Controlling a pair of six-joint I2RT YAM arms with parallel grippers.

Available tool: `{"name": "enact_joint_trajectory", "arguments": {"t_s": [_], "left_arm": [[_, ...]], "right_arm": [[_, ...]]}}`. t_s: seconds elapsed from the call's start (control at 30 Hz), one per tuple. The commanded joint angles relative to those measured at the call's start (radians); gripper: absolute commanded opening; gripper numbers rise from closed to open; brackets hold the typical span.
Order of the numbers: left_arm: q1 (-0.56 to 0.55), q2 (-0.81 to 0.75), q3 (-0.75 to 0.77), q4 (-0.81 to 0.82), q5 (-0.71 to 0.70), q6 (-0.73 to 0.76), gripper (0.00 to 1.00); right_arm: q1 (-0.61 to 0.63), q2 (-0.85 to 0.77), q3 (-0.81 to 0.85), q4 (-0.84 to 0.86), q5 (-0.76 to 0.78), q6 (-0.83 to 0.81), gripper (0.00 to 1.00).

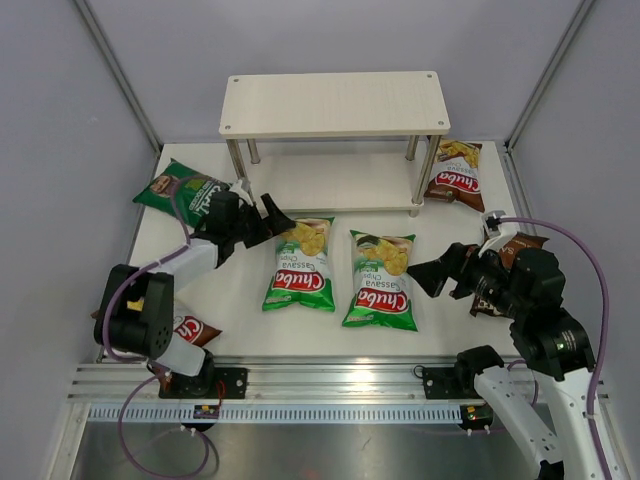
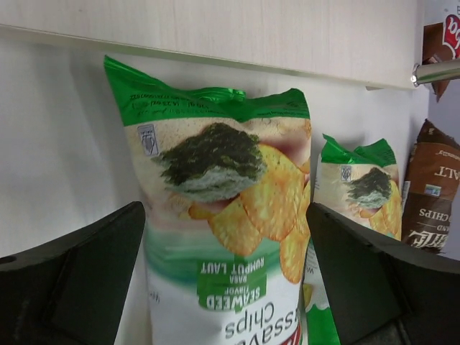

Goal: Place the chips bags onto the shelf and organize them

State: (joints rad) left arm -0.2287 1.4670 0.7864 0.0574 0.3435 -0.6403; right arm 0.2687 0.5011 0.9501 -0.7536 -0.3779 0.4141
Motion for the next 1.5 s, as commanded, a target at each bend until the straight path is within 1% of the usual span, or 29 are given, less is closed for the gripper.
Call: {"name": "enact_joint_trajectory", "arguments": {"t_s": [0.0,0.13,0.17,0.23,0.27,0.3,0.33,0.37,0.47,0.5,0.53,0.6,0.63,0.73,0.77,0.8,0.83,0.87,0.93,0.97,1.07,1.1,1.17,1.2,1.27,1.3,1.33,1.43,1.47], "left_arm": [[0.003,0.073,-0.026,0.246,0.082,-0.073,0.99],[0.005,0.108,-0.067,0.286,0.028,-0.082,0.88],[0.003,0.115,-0.093,0.303,0.023,-0.088,0.81],[0.002,0.128,-0.111,0.34,0.017,-0.104,0.78],[0.0,0.133,-0.133,0.373,0.015,-0.116,0.72],[0.0,0.141,-0.145,0.396,0.018,-0.122,0.7],[-0.003,0.141,-0.173,0.45,0.017,-0.139,0.62],[-0.006,0.142,-0.188,0.45,0.015,-0.139,0.62],[-0.017,0.144,-0.261,0.641,0.023,-0.217,0.56],[-0.021,0.136,-0.285,0.679,0.019,-0.231,0.5],[-0.033,0.103,-0.305,0.705,0.008,-0.245,0.48],[-0.05,0.052,-0.354,0.722,-0.061,-0.266,0.35],[-0.072,-0.015,-0.364,0.71,-0.12,-0.269,0.28],[-0.113,-0.129,-0.388,0.621,-0.198,-0.272,0.16],[-0.122,-0.198,-0.391,0.59,-0.242,-0.274,0.14],[-0.127,-0.23,-0.389,0.528,-0.26,-0.277,0.12],[-0.135,-0.261,-0.388,0.497,-0.276,-0.282,0.08],[-0.136,-0.325,-0.388,0.442,-0.297,-0.297,0.06],[-0.135,-0.391,-0.388,0.386,-0.307,-0.308,0.03],[-0.139,-0.458,-0.385,0.336,-0.311,-0.318,0.01],[-0.147,-0.568,-0.369,0.235,-0.301,-0.338,0.0],[-0.149,-0.644,-0.363,0.208,-0.294,-0.341,0.0],[-0.156,-0.723,-0.326,0.126,-0.276,-0.358,0.0],[-0.158,-0.79,-0.308,0.102,-0.27,-0.363,0.0],[-0.162,-0.856,-0.27,0.029,-0.249,-0.38,0.0],[-0.162,-0.884,-0.219,0.01,-0.242,-0.381,0.0],[-0.166,-0.928,-0.193,-0.007,-0.247,-0.383,0.0],[-0.167,-0.959,-0.058,-0.093,-0.276,-0.383,0.0],[-0.169,-0.952,-0.026,-0.119,-0.311,-0.381,0.0]], "right_arm": [[0.006,0.017,-0.007,0.06,-0.119,0.015,1.0],[0.006,0.001,-0.001,0.053,-0.125,0.012,0.99],[0.007,-0.004,0.001,0.053,-0.124,0.011,1.0],[0.006,-0.01,-0.001,0.053,-0.124,0.011,0.99],[0.007,-0.007,-0.001,0.057,-0.122,0.012,1.0],[0.006,-0.007,-0.002,0.062,-0.125,0.014,0.99],[0.006,-0.004,-0.004,0.068,-0.133,0.014,0.99],[0.006,-0.003,-0.005,0.069,-0.134,0.015,0.99],[0.006,0.001,-0.011,0.083,-0.144,0.022,1.0],[0.006,0.002,-0.011,0.085,-0.144,0.025,0.99],[0.006,0.004,-0.011,0.088,-0.144,0.026,1.0],[0.007,0.005,-0.011,0.088,-0.142,0.026,0.99],[0.006,0.005,-0.013,0.089,-0.139,0.028,1.0],[0.006,0.007,-0.028,0.102,-0.135,0.032,0.99],[0.006,0.005,-0.033,0.106,-0.134,0.034,1.0],[0.006,0.007,-0.043,0.118,-0.134,0.043,0.99],[0.007,0.01,-0.048,0.125,-0.136,0.046,0.99],[0.006,0.01,-0.053,0.131,-0.139,0.049,0.99],[0.006,0.014,-0.068,0.152,-0.145,0.063,0.99],[0.006,0.016,-0.073,0.158,-0.15,0.064,0.99],[0.006,0.028,-0.097,0.195,-0.168,0.084,1.0],[0.007,0.04,-0.114,0.227,-0.179,0.098,0.99],[0.006,0.054,-0.138,0.275,-0.222,0.124,0.99],[0.006,0.077,-0.166,0.339,-0.242,0.158,0.99],[0.006,0.106,-0.201,0.426,-0.317,0.205,0.99],[0.007,0.141,-0.238,0.533,-0.346,0.265,0.99],[0.006,0.16,-0.252,0.587,-0.399,0.296,1.0],[0.042,0.218,-0.293,0.797,-0.432,0.403,0.99],[0.061,0.229,-0.31,0.847,-0.423,0.422,0.99]]}}
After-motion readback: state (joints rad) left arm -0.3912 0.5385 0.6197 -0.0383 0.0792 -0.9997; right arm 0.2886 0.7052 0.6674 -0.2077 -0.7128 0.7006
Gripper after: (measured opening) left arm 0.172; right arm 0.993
